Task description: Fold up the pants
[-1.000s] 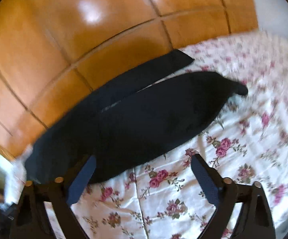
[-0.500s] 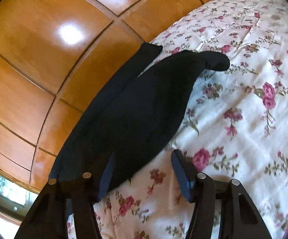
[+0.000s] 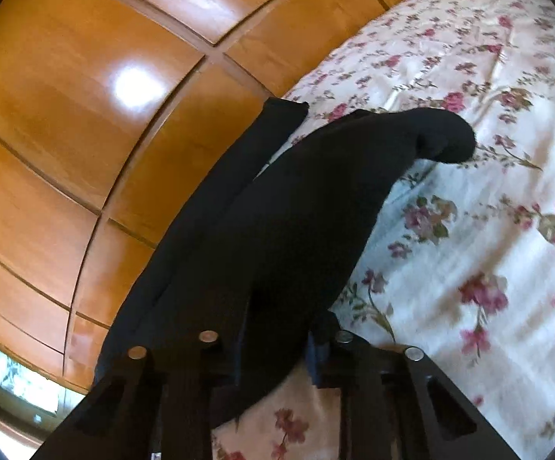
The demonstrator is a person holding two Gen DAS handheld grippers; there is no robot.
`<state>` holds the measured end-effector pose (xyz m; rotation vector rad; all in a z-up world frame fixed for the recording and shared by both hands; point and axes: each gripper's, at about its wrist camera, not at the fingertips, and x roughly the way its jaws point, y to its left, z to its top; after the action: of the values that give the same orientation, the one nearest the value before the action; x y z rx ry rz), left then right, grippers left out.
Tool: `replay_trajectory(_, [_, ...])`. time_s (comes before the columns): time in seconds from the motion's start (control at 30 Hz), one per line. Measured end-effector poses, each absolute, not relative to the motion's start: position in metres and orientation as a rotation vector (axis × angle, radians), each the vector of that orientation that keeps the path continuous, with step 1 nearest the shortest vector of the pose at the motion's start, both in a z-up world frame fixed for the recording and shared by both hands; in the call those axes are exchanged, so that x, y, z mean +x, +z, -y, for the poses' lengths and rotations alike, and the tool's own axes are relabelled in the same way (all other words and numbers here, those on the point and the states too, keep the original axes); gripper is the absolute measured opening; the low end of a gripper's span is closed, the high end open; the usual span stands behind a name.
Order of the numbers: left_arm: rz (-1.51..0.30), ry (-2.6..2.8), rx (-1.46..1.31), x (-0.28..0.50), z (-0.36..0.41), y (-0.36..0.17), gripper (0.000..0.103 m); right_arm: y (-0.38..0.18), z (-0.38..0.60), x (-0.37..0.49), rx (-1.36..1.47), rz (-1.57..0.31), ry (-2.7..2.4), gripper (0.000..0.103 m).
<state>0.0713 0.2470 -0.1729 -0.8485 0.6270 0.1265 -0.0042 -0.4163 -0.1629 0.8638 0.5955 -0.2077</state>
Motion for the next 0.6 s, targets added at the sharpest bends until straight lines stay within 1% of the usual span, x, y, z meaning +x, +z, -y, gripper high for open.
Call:
replay_trajectory(0.07, [-0.626,0.13,-0.854,0.072,-0.248,-0.174,0.044,-0.166,0.419,-0.005,0.88,-0.58,-0.194,0.014])
replay_trajectory(0.17, [-0.64,0.135,-0.847,0.077,-0.248,-0.176,0.028,-0.167,0.42,-0.004,0.871,-0.575,-0.19,0.012])
replay_trajectory(0.2, [-0.648,0.123,-0.861,0.079,-0.249,-0.179,0.021,-0.167,0.418,-0.004,0.862,-0.576,-0.192,0.012])
replay_trajectory(0.3, [-0.658,0.085,-0.883,0.083,-0.251,-0.183,0.012,-0.167,0.418,-0.005,0.855,-0.567,-0.186,0.011])
replay_trajectory(0.43, [-0.677,0.068,-0.863,0.084,-0.249,-0.179,0.007,-0.164,0.415,-0.004,0.834,-0.568,-0.201,0.009])
replay_trajectory(0.6, [-0.621,0.036,-0.843,0.071,-0.253,-0.153,0.006,-0.146,0.408,-0.006,0.782,-0.549,-0.221,0.008])
